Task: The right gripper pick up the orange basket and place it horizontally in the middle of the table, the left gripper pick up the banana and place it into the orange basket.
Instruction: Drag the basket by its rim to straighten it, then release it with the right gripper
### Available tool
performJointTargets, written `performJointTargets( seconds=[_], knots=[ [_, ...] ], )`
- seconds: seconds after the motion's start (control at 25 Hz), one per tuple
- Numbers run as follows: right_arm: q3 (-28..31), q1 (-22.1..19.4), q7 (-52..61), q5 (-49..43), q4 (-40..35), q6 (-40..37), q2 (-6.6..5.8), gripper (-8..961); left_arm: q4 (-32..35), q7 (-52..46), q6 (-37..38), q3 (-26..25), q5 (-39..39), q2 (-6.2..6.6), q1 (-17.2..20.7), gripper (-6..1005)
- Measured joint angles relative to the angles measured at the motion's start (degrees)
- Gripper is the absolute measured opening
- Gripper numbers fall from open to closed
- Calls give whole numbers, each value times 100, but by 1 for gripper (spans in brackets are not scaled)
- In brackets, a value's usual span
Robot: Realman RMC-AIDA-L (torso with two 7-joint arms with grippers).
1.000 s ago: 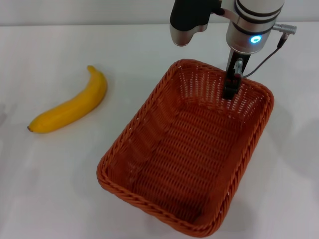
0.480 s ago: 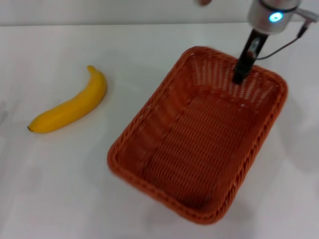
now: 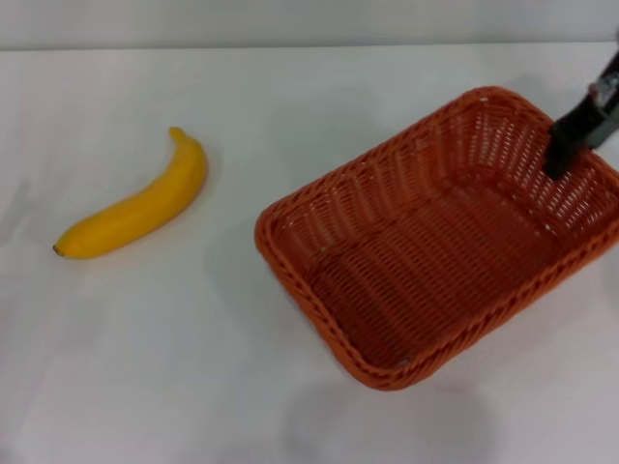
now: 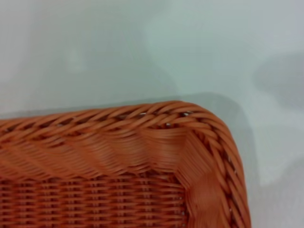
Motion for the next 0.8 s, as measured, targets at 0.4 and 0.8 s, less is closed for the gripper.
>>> performJointTargets(
  seconds=[0.4, 0.8],
  knots=[
    [1332, -735, 621, 273, -360, -744, 43, 175, 0, 26, -37, 0, 59, 43, -189, 881],
    [1586, -1110, 902, 1103, -486, -711, -90, 164, 0, 26, -43, 0, 63, 64, -205, 880]
  ],
)
